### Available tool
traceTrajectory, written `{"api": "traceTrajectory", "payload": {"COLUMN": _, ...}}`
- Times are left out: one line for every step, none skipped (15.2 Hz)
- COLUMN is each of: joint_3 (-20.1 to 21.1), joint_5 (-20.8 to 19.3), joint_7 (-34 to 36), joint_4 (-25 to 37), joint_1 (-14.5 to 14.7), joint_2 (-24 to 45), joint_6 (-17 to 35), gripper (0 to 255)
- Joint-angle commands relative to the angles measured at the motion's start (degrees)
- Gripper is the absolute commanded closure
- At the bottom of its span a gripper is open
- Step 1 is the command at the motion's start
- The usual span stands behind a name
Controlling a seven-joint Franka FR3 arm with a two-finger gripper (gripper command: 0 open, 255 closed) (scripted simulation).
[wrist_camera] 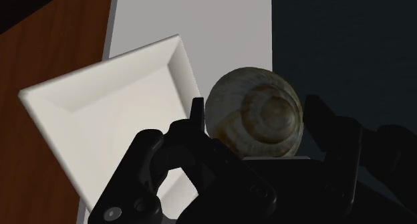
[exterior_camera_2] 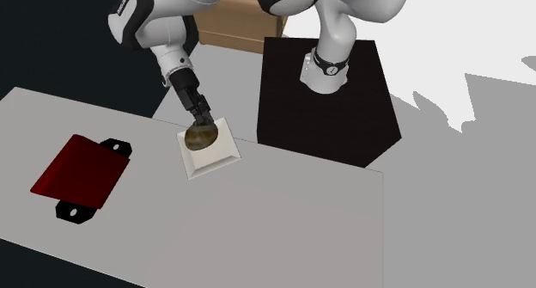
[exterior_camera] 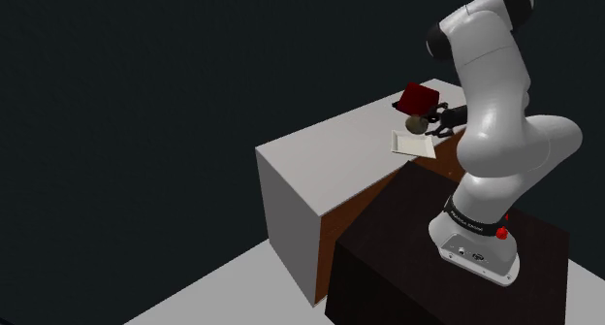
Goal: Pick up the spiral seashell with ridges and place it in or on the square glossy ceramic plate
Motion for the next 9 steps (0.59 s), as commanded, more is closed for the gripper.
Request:
{"api": "traceTrajectory", "payload": {"joint_3": 0.97, "joint_5": 0.56, "joint_7": -0.9, "joint_4": 0.47, "joint_1": -0.89, "joint_2": 1.32, "joint_6": 0.07, "gripper": 255}}
{"api": "traceTrajectory", "payload": {"joint_3": 1.45, "joint_5": 0.9, "joint_7": -1.23, "joint_4": 0.71, "joint_1": -1.23, "joint_2": 1.94, "joint_6": 0.18, "gripper": 255}}
{"api": "traceTrajectory", "payload": {"joint_3": 1.93, "joint_5": 1.24, "joint_7": -1.55, "joint_4": 0.97, "joint_1": -1.57, "joint_2": 2.57, "joint_6": 0.28, "gripper": 255}}
{"api": "traceTrajectory", "payload": {"joint_3": 2.41, "joint_5": 1.58, "joint_7": -1.86, "joint_4": 1.24, "joint_1": -1.91, "joint_2": 3.19, "joint_6": 0.39, "gripper": 255}}
{"api": "traceTrajectory", "payload": {"joint_3": 2.88, "joint_5": 1.92, "joint_7": -2.17, "joint_4": 1.51, "joint_1": -2.25, "joint_2": 3.82, "joint_6": 0.51, "gripper": 255}}
{"api": "traceTrajectory", "payload": {"joint_3": 3.35, "joint_5": 2.26, "joint_7": -2.47, "joint_4": 1.8, "joint_1": -2.58, "joint_2": 4.44, "joint_6": 0.62, "gripper": 255}}
{"api": "traceTrajectory", "payload": {"joint_3": 3.81, "joint_5": 2.59, "joint_7": -2.76, "joint_4": 2.1, "joint_1": -2.91, "joint_2": 5.07, "joint_6": 0.73, "gripper": 255}}
{"api": "traceTrajectory", "payload": {"joint_3": 4.27, "joint_5": 2.93, "joint_7": -3.04, "joint_4": 2.41, "joint_1": -3.24, "joint_2": 5.69, "joint_6": 0.85, "gripper": 255}}
{"api": "traceTrajectory", "payload": {"joint_3": 4.73, "joint_5": 3.27, "joint_7": -3.32, "joint_4": 2.72, "joint_1": -3.57, "joint_2": 6.32, "joint_6": 0.97, "gripper": 255}}
